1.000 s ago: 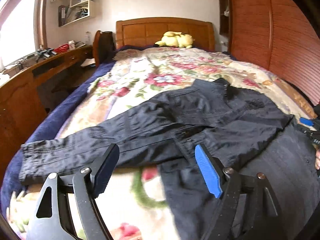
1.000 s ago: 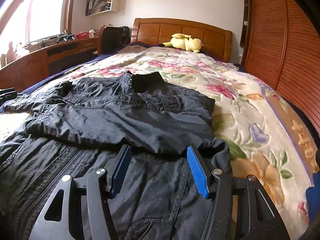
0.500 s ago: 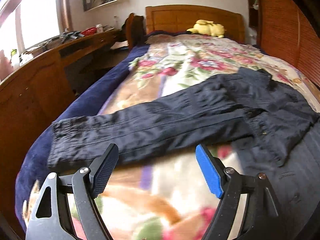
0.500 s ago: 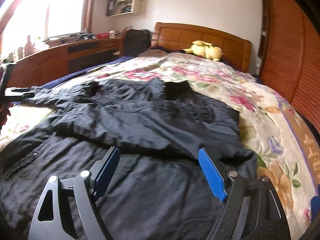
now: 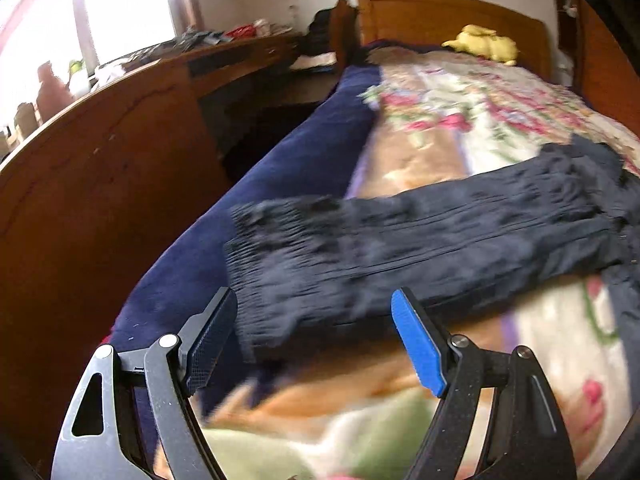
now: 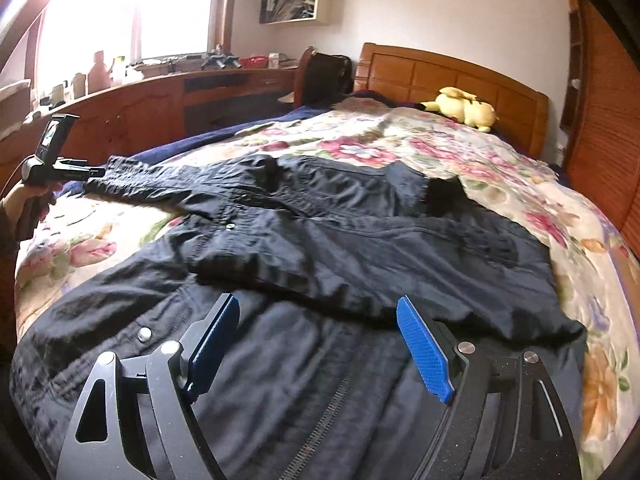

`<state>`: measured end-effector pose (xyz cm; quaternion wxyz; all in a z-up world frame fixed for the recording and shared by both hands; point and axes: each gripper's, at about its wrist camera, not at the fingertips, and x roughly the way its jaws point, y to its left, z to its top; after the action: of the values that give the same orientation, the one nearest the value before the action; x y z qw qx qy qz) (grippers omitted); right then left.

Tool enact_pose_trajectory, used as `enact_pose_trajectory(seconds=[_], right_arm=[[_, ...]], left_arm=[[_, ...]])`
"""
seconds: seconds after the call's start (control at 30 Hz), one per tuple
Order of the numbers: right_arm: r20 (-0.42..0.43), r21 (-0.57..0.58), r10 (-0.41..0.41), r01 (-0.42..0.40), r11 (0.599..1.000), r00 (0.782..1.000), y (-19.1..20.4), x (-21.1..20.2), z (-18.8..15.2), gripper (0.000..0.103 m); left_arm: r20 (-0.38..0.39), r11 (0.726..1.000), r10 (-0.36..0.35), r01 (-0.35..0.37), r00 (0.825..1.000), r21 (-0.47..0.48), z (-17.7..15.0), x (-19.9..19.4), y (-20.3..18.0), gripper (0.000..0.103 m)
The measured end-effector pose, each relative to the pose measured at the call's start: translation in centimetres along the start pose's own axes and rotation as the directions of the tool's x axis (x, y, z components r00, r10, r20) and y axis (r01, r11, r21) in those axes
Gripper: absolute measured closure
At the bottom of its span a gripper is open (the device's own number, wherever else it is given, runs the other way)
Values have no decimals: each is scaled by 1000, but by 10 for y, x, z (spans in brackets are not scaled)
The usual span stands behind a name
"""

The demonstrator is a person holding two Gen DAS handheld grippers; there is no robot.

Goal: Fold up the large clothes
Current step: 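Close the left gripper on the cuff of the other sleeve, then lift the sleeve with the left gripper, fold it across the jacket, release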

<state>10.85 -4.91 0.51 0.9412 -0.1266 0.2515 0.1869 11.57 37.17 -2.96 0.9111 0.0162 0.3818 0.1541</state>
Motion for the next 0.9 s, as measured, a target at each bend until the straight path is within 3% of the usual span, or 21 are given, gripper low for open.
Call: enact_pose_trajectory(seconds=[0.1,0.23,0.5,0.63,0.77,0.9], right_arm=[[-12,4,16,-16,1000,1000,10,12,7,20],[-21,-13,28,-29,1000,999,18,25,12,20],[-65,2,58,-58,998,996,14,43,2,20],[-51,-7,57,-57,998,997,15,41,3,20],[-48,-16,53,-54,998,997,18,41,0,20],[-36,-21,56,-57,998,998,20,36,-2,20]], left_arm=[[-36,999,19,-20,999,-27,-6,15,18,23],[-57,996,-39,34,998,-87,-11,24,33,23],[-87,1000,-6,7,996,15,-13,32,16,25],[-101,999,-36,40,994,34,-14,35,11,43],[-112,995,-86,91,990,38,-11,29,3,78],[-76,994,-33,41,997,102,-8,10,-12,94]])
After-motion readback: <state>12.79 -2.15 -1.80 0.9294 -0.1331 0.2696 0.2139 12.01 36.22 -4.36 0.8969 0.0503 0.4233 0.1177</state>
